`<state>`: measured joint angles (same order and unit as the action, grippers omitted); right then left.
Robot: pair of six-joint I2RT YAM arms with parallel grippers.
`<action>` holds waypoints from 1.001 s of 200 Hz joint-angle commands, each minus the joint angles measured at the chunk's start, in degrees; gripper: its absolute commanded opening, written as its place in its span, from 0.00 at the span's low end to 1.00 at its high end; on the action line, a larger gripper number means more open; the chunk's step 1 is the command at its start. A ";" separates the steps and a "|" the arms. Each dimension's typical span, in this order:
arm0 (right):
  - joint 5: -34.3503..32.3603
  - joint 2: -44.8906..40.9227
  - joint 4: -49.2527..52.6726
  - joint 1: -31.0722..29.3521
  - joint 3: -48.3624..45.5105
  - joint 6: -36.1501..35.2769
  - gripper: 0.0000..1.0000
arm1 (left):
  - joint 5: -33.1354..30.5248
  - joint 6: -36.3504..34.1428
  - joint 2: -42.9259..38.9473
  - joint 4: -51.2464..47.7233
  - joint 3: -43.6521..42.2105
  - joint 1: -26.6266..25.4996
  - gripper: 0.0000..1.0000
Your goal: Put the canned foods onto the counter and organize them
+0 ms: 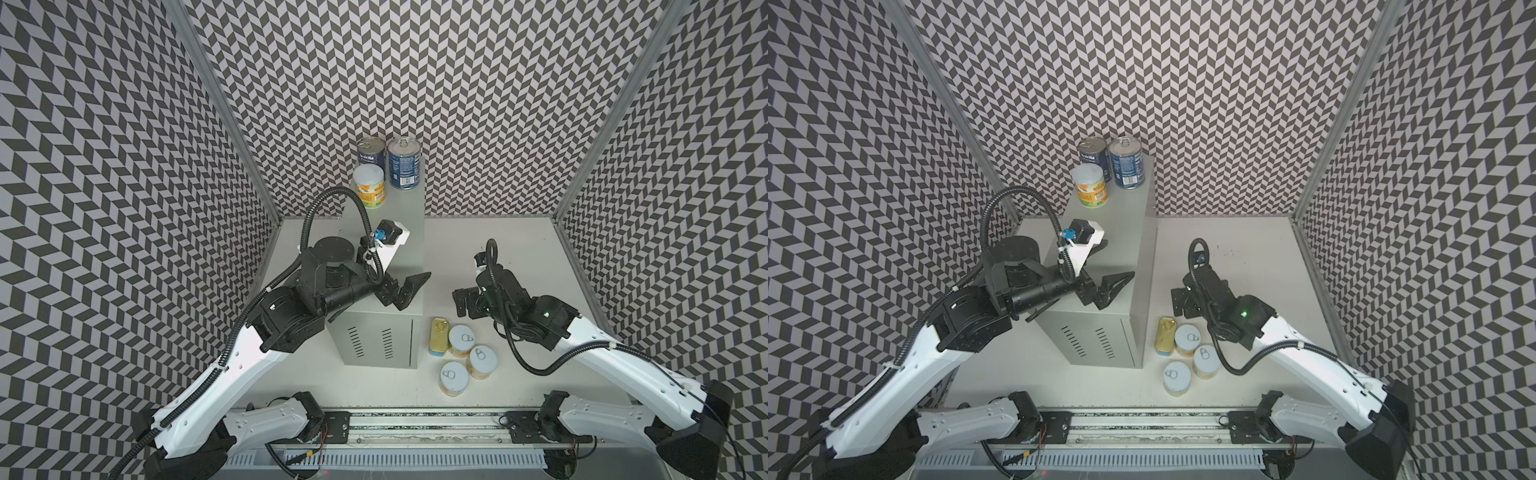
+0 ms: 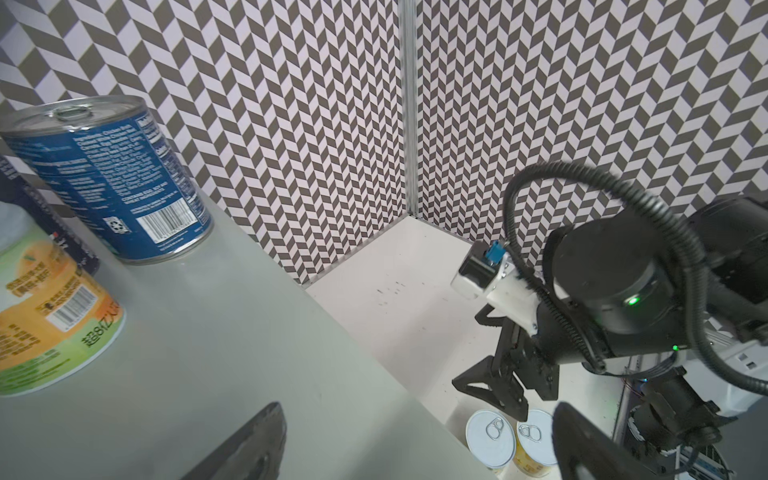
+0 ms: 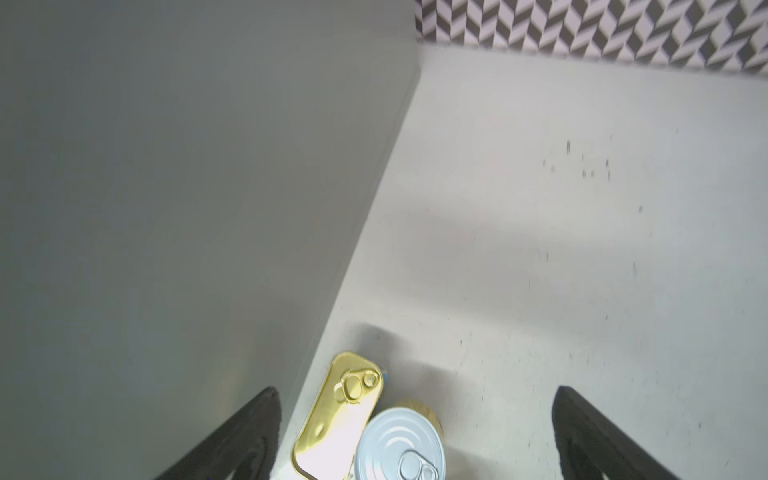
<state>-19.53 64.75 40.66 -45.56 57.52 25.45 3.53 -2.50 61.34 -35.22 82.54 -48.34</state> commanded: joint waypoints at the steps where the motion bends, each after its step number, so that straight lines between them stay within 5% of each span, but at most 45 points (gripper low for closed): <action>1: 3.50 -1.84 1.25 0.19 -3.31 4.95 0.99 | 1.29 -1.55 0.14 0.76 1.04 -0.27 1.00; 94: 15.59 -0.82 -1.01 -1.44 -11.70 3.47 0.99 | 4.64 -1.64 -1.40 3.29 -3.27 0.83 1.00; 200: 14.86 6.87 -8.69 -2.43 -15.22 3.59 0.98 | 7.47 -1.49 -1.80 5.51 -4.94 3.09 1.00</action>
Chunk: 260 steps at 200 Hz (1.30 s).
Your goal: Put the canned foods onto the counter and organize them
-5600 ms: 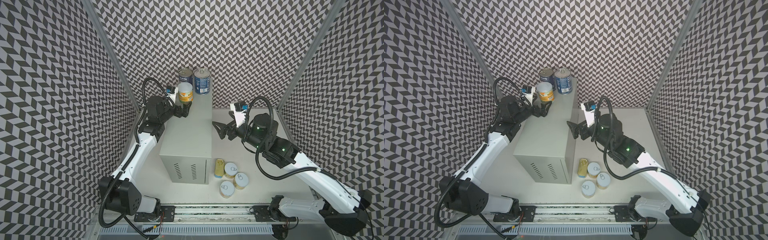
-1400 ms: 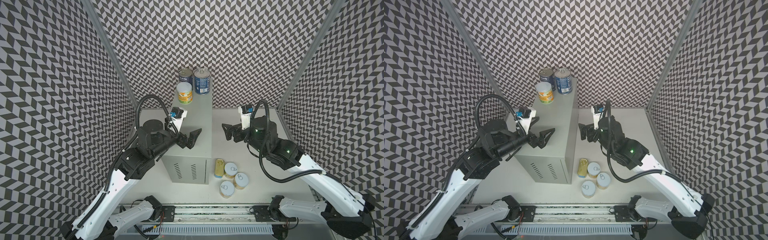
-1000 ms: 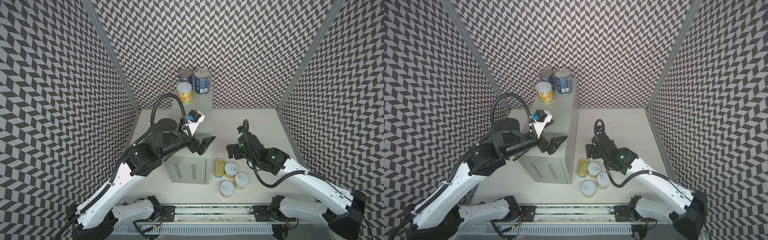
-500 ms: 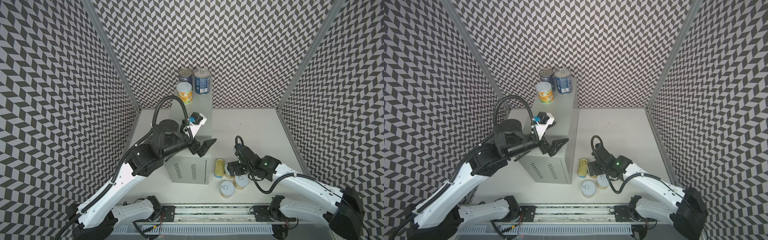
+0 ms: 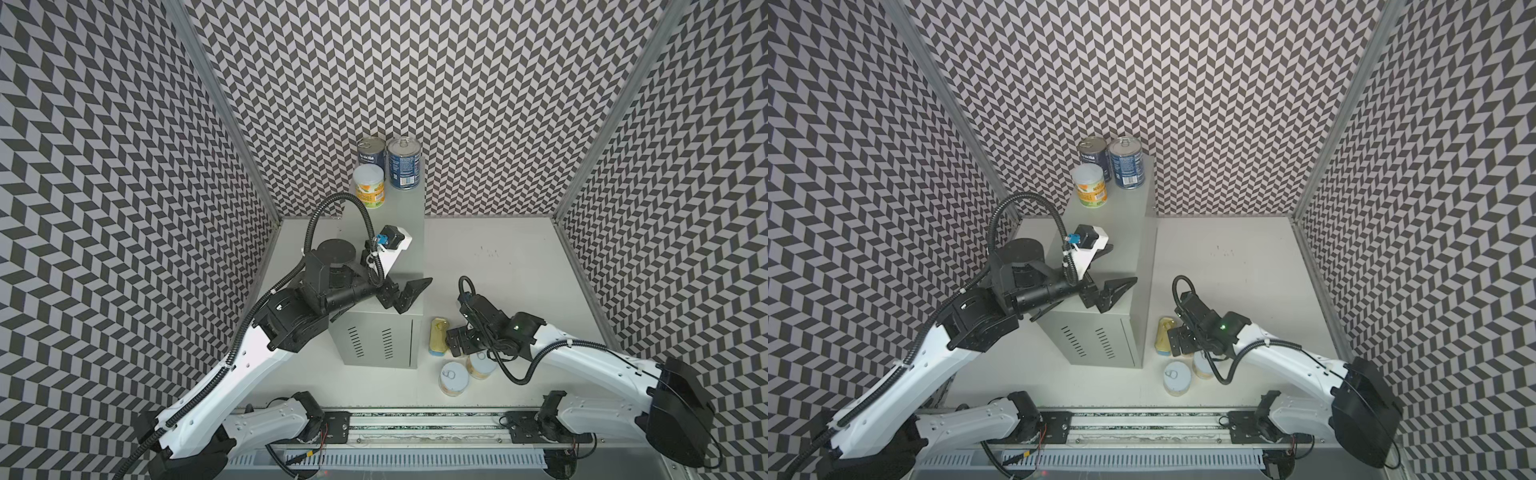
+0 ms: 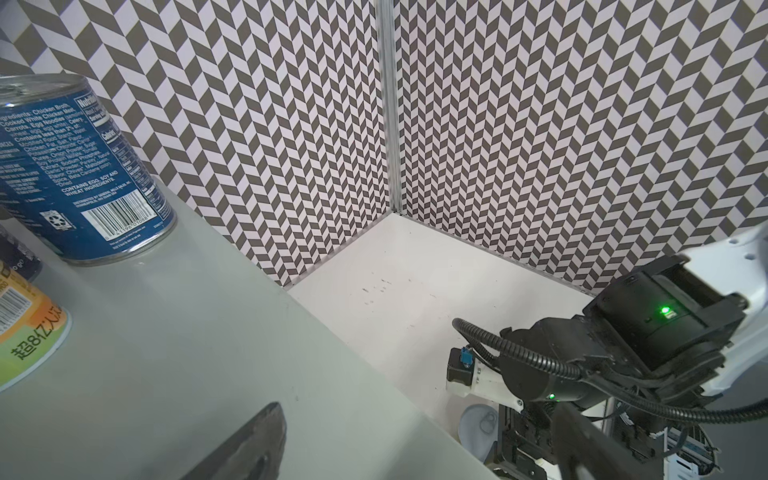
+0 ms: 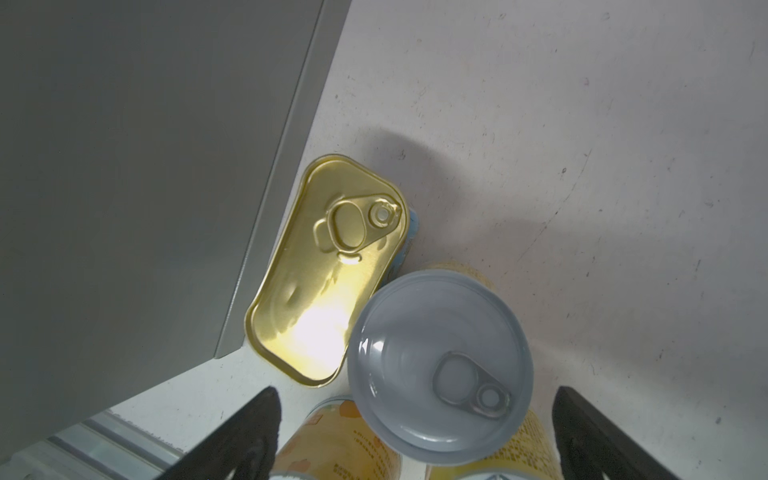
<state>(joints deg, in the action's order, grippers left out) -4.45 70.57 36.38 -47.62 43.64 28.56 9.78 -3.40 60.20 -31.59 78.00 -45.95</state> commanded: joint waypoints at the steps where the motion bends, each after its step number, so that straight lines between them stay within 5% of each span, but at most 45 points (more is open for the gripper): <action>1: -0.22 1.10 -4.49 -0.37 -1.35 0.47 0.98 | 1.26 -0.57 -0.64 1.89 -0.39 0.74 1.00; 56: -6.31 2.05 -4.73 -0.12 -1.39 2.11 0.75 | 2.19 -0.47 -0.31 2.43 -0.69 1.72 1.00; 131: -4.95 6.22 -11.40 10.64 2.32 -4.66 0.70 | 1.73 -0.75 -0.07 2.85 -1.26 1.83 1.00; 151: -4.94 7.24 -11.72 11.23 4.76 -6.94 0.73 | 1.75 -0.81 0.11 2.77 -1.27 1.99 1.00; 191: -0.44 2.68 -14.09 9.09 2.00 -10.79 0.97 | 2.09 -0.82 0.16 3.11 -1.36 2.47 1.00; 260: -0.47 -2.97 -13.13 4.18 -3.88 -4.53 1.00 | 4.04 -0.47 0.17 3.82 -1.53 3.66 1.00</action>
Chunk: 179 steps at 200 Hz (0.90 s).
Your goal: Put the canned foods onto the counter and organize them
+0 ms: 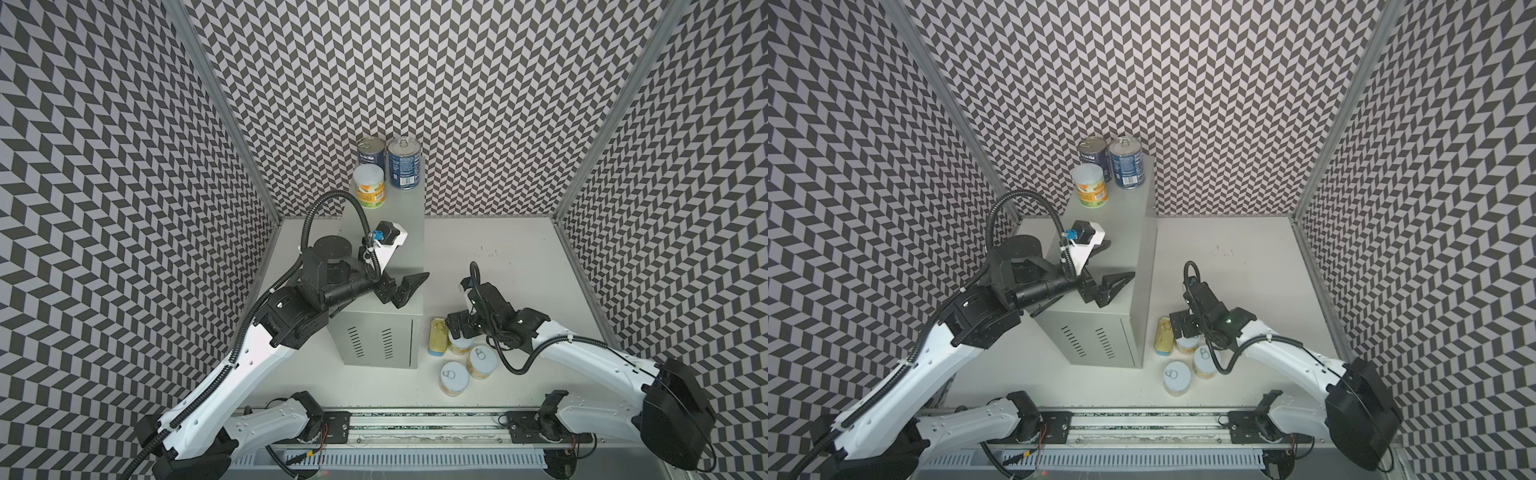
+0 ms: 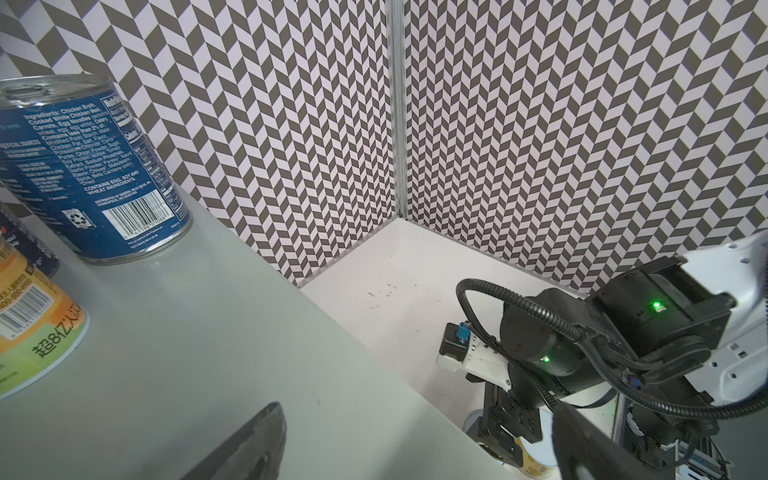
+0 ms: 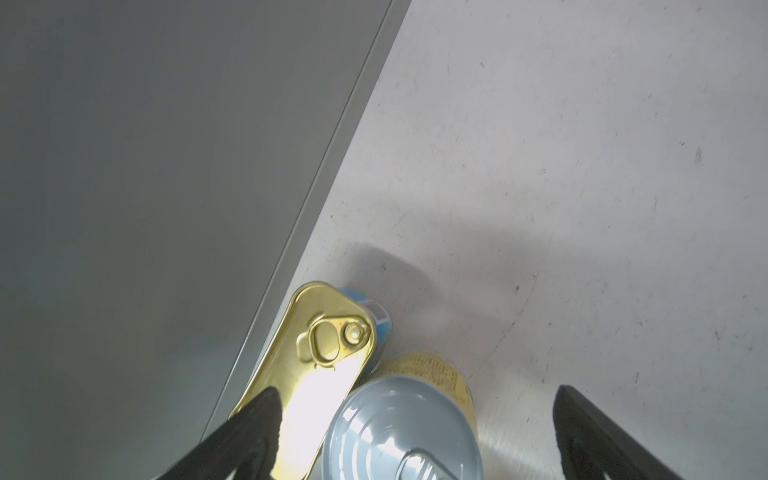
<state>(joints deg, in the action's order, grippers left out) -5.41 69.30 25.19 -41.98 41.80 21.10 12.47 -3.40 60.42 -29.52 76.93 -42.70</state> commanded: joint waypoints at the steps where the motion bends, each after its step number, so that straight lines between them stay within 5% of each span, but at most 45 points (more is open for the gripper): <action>1: 0.49 -1.75 -1.96 -1.49 -2.15 3.00 1.00 | 1.43 -0.47 -0.05 1.74 -0.46 0.37 1.00; 66: 0.80 -1.23 -3.37 -3.11 -5.35 4.87 1.00 | 4.27 -0.21 0.05 2.07 0.42 0.34 1.00; 179: -5.23 4.56 -1.44 -1.10 -0.08 3.46 0.81 | 6.51 -0.52 0.78 0.76 1.50 -0.32 1.00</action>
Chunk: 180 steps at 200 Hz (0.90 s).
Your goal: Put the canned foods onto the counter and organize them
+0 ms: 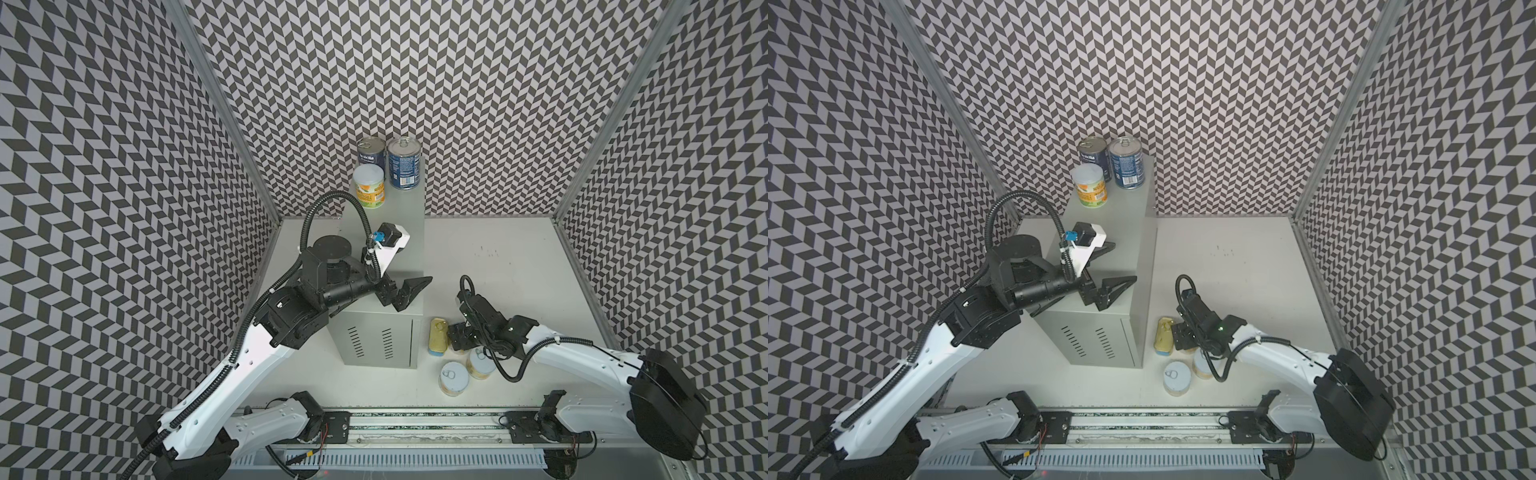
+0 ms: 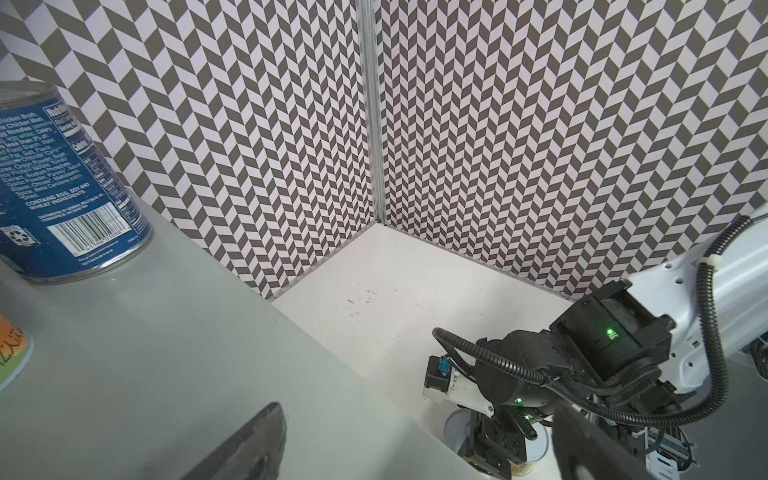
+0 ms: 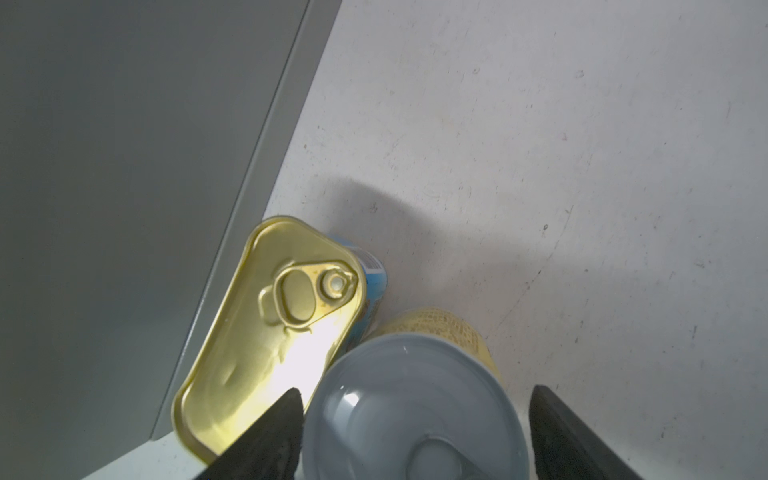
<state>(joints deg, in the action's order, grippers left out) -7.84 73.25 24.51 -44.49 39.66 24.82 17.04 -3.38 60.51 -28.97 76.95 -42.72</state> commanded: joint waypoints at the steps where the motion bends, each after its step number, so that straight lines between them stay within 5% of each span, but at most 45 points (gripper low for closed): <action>1: -2.80 0.61 -0.76 1.42 2.06 -0.26 0.81 | 1.94 -0.51 0.72 0.18 1.55 -0.32 1.00; 56: -2.89 2.83 -1.23 7.02 6.06 -4.13 0.78 | 0.12 -1.18 3.90 -5.04 6.00 -3.70 1.00; 76: -1.79 2.73 -0.19 7.05 6.92 -5.30 0.85 | -2.88 -1.33 6.15 -9.08 9.38 -6.03 1.00; 113: 2.64 -0.44 1.99 5.45 4.99 -5.90 0.99 | -8.53 -1.35 11.71 -17.63 16.24 -10.62 1.00; 180: 2.37 -1.67 4.10 -0.37 1.75 0.78 1.00 | -9.82 -0.60 15.22 -20.75 21.40 -13.79 1.00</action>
<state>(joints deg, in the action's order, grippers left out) -5.43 72.31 28.64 -43.70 43.18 22.09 8.40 -3.97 76.12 -47.48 96.20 -55.88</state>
